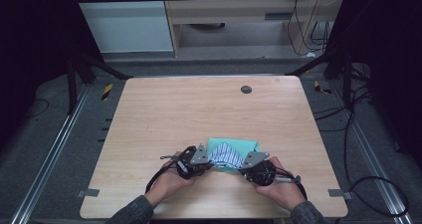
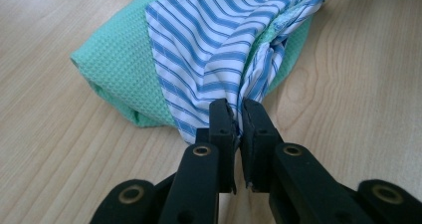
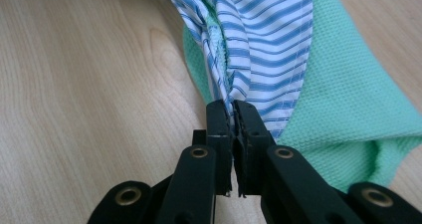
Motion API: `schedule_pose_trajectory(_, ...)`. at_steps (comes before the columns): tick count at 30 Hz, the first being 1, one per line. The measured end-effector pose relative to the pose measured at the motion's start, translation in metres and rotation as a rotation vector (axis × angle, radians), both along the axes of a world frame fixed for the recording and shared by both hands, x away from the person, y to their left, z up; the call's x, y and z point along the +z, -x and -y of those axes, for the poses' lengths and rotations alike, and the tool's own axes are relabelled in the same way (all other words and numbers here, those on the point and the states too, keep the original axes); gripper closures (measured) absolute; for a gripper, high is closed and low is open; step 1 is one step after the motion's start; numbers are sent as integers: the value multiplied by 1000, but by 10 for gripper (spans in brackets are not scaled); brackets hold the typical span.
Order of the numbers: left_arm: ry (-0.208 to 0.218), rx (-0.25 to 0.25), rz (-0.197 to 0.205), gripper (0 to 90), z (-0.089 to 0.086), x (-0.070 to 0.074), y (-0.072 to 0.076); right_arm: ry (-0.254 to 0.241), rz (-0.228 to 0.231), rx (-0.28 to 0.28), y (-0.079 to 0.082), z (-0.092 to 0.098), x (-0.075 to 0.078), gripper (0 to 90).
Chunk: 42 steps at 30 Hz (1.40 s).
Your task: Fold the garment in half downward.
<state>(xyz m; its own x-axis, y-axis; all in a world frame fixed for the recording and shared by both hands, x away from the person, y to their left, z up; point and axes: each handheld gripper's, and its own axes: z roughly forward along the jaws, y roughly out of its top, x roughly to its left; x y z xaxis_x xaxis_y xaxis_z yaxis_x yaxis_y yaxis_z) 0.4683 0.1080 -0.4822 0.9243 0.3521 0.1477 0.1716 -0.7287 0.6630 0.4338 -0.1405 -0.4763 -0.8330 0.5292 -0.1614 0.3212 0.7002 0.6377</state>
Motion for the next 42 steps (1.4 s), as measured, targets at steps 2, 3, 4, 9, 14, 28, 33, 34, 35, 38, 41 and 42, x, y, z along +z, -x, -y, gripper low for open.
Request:
schedule_pose_trajectory(2, -8, -6, -3, 853, 0, 0, 2, 11, -3, 9, 1, -1, -2, 867)
schedule_pose_trajectory(3, -13, -8, -3, 854, -1, 0, 3, 14, -5, 13, 2, -1, -3, 867)
schedule_pose_trajectory(4, -13, -12, -11, 855, -2, -1, 4, 21, -5, 21, 2, -1, -3, 868)
schedule_pose_trajectory(9, -20, -21, -28, 857, -2, -1, 10, 33, -6, 27, 4, 1, -4, 869)
schedule_pose_trajectory(14, -7, -22, -48, 856, -4, -3, 14, 41, -6, 36, 5, 1, -4, 867)
schedule_pose_trajectory(28, 62, 82, -84, 452, -40, 12, 24, 6, -34, -43, 26, 28, 5, 388)
schedule_pose_trajectory(33, 97, 169, -84, 312, -50, 15, 6, -12, 7, -148, 18, 44, 4, 240)
schedule_pose_trajectory(34, 105, 175, -78, 309, -50, 17, 2, -14, 7, -165, 15, 47, 3, 237)
schedule_pose_trajectory(35, 114, 185, -74, 307, -50, 18, -1, -18, 6, -182, 13, 48, 2, 235)
schedule_pose_trajectory(38, 124, 194, -61, 307, -47, 21, -9, -21, 9, -208, 6, 52, 1, 225)
schedule_pose_trajectory(41, 132, 200, -50, 300, -43, 22, -13, -19, 8, -218, 3, 52, 1, 208)
schedule_pose_trajectory(42, 147, 212, -47, 295, -40, 23, -19, -14, 13, -233, -3, 54, 2, 197)
